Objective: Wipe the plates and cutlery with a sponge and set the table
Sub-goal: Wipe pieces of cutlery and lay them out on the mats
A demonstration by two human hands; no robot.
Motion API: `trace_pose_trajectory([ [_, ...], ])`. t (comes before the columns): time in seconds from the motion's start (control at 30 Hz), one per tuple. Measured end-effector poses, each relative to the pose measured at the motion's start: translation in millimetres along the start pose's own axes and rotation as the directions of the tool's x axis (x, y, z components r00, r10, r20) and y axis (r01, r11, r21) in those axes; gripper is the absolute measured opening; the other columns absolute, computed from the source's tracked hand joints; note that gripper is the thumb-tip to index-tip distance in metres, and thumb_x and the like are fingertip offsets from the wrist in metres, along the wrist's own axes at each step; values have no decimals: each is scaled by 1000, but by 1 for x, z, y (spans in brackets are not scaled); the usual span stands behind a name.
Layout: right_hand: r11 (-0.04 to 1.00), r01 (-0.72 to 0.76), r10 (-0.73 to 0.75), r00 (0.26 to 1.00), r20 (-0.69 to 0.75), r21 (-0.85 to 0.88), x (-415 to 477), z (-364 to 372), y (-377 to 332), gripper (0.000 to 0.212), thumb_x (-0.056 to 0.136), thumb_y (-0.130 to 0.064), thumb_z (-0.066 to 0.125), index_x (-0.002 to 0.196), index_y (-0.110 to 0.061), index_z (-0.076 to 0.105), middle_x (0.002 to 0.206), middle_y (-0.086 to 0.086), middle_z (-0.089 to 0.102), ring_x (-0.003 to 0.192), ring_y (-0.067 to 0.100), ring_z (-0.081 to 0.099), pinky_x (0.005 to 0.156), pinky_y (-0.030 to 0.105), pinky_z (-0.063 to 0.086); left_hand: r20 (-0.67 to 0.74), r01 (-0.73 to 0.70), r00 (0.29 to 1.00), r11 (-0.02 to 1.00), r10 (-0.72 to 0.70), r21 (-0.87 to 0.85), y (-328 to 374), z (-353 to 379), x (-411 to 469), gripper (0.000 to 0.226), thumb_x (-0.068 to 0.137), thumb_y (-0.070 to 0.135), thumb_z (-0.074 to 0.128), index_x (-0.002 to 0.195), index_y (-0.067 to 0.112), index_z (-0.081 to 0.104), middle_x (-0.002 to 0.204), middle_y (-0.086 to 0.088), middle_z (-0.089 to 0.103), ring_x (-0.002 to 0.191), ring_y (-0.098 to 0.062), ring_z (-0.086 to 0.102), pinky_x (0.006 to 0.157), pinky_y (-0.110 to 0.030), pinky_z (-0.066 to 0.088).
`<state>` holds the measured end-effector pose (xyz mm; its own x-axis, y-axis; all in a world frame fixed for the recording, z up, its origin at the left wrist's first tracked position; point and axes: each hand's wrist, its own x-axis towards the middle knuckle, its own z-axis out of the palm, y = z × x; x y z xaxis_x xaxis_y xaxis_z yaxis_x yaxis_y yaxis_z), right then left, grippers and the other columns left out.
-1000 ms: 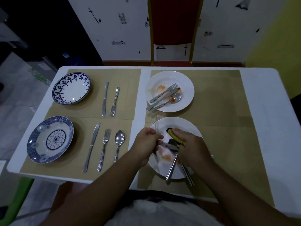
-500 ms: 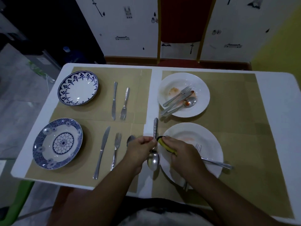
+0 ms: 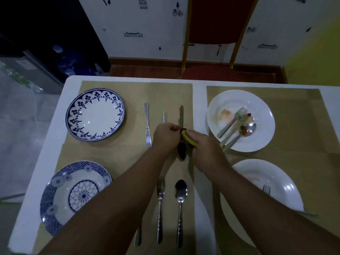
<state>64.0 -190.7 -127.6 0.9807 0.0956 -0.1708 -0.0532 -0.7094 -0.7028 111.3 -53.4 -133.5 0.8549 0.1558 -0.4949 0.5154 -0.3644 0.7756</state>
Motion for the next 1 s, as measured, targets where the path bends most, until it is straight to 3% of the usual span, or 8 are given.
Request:
trace_pose_trajectory([
  [0.07,999,-48,48,998,-31,-13,10,7,4,59,84,3,57,136,-24,52,133,1,57,118,13,52,98,17,37,11,-61,998,991,61,117,-2,-1,11,21,90,8,67,109,8,76,107,-9,76,100,-20,70,95,-35,56],
  [0.2,994,-46,40,997,-64,-96,14,19,15,56,85,3,57,136,-21,52,137,3,54,124,17,50,106,31,39,118,-289,957,879,264,380,-8,-9,14,24,90,5,61,111,7,74,107,-10,74,99,-24,67,93,-36,54],
  [0.3,989,60,-73,993,-92,-136,8,24,15,50,83,7,60,130,-11,57,132,10,57,119,23,54,103,28,38,346,-603,796,592,497,536,-25,-21,1,34,81,13,71,115,10,71,113,-11,71,104,-28,63,97,-43,51],
  [0.4,959,71,-102,990,-102,-274,3,28,18,56,75,7,66,127,-10,59,131,13,58,117,30,56,100,36,41,472,-675,734,448,488,587,-44,-26,-10,63,99,32,57,154,13,36,162,-5,34,150,-27,27,121,-39,19],
  [0.47,944,52,-85,992,-90,-325,1,32,22,58,74,5,68,128,-12,58,133,11,56,120,30,54,102,40,42,502,-669,739,395,449,630,-53,-23,-9,64,106,39,40,160,15,16,169,-3,12,156,-23,6,122,-35,1],
  [0.73,962,-22,-5,995,-96,-273,-5,33,14,57,79,6,62,133,-13,54,142,10,49,132,30,43,109,43,36,490,-641,765,413,418,647,-52,-21,-10,59,109,40,26,161,16,16,169,-3,13,156,-20,4,124,-38,1],
  [0.9,953,31,-71,990,-122,-301,-23,19,-2,55,74,8,64,126,-9,59,134,14,55,123,30,52,104,34,36,480,-649,758,434,442,625,-45,-27,-23,59,107,36,32,160,15,18,168,-3,15,156,-22,7,124,-38,2],
  [1.0,968,69,-102,986,-128,-240,-44,6,-17,52,77,4,52,128,-8,58,135,14,54,126,30,49,107,40,36,453,-651,752,426,479,629,-47,-27,-37,60,102,33,34,158,11,27,165,-6,26,155,-26,17,124,-42,10],
])
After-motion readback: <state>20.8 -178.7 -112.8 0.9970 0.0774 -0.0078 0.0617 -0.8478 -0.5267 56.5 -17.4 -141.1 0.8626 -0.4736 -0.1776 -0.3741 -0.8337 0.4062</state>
